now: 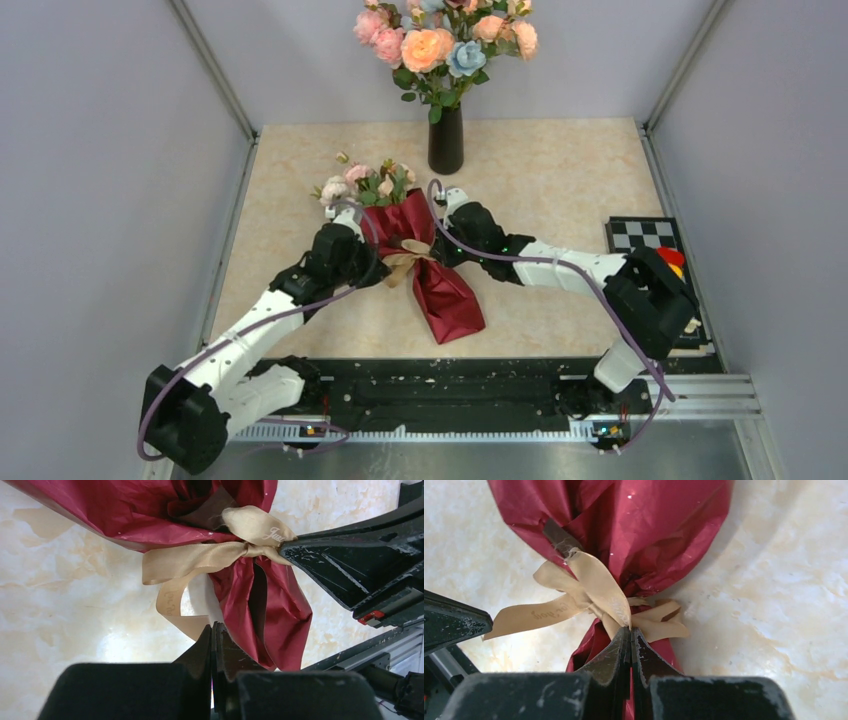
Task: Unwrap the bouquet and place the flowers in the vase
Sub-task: Untie the ribbon from the wrapping paper.
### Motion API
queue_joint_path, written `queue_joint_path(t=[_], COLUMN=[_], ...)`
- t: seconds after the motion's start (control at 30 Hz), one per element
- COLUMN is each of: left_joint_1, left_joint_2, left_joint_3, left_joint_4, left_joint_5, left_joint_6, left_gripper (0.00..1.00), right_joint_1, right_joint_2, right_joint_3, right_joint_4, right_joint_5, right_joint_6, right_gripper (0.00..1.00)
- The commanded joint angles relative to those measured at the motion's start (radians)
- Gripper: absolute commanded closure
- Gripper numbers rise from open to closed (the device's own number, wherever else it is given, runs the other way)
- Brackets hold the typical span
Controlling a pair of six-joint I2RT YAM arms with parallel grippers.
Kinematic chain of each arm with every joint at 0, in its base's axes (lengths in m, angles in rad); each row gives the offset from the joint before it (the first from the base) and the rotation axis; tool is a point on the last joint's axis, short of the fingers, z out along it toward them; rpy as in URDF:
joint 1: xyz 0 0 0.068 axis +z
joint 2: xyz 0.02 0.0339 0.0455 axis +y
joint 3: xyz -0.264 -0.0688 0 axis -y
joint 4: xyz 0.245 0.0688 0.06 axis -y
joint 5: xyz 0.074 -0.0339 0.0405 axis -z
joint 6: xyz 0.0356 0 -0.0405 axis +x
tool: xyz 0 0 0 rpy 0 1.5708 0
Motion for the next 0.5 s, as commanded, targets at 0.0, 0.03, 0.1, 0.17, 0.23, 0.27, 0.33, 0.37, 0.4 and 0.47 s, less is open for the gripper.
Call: queue_joint_path(t=[0.0,0.03,0.1,0.17,0.23,0.27,0.33,0.37,0.4,0.47], left_joint_1=[-0.02,-0.02,-0.021,-0.021,-0.021,-0.02,-0.02,-0.021,-0.02,-0.02], left_joint_2=[0.01,0.009,0.009,0.015,0.03,0.042,0.055,0.059,0.061,0.062], left_joint_3=[-0.034,-0.042,-0.053,-0.061,-0.06,-0.059,-0.063,-0.066,-0.068,-0.077], left_joint_4=[0.12,0.124,0.124,0.123,0.12,0.122,0.132,0.137,0.142,0.151], left_joint_5=[-0.043,-0.049,-0.062,-0.067,-0.06,-0.055,-0.044,-0.044,-0.047,-0.064], left_joint_6=[-0.1,-0.105,-0.106,-0.102,-0.101,-0.103,-0.105,-0.106,-0.106,-0.107], left_gripper=[1.0,1.0,1.0,1.0,1.0,1.0,1.0,1.0,1.0,1.0], right_joint_1=[-0.024,-0.029,-0.043,-0.067,-0.096,-0.11,-0.13,-0.134,-0.138,-0.141], right_joint_2=[-0.092,-0.103,-0.116,-0.121,-0.119,-0.115,-0.108,-0.104,-0.101,-0.099], right_joint_3=[-0.038,-0.048,-0.066,-0.078,-0.087,-0.087,-0.076,-0.071,-0.066,-0.066], right_joint_4=[0.072,0.082,0.103,0.124,0.148,0.157,0.159,0.157,0.155,0.157], right_joint_5=[0.089,0.101,0.129,0.14,0.136,0.134,0.133,0.135,0.141,0.162], right_joint_6=[0.021,0.021,0.022,0.024,0.034,0.037,0.034,0.027,0.02,0.012], right_gripper=[1.0,1.0,1.0,1.0,1.0,1.0,1.0,1.0,1.0,1.0])
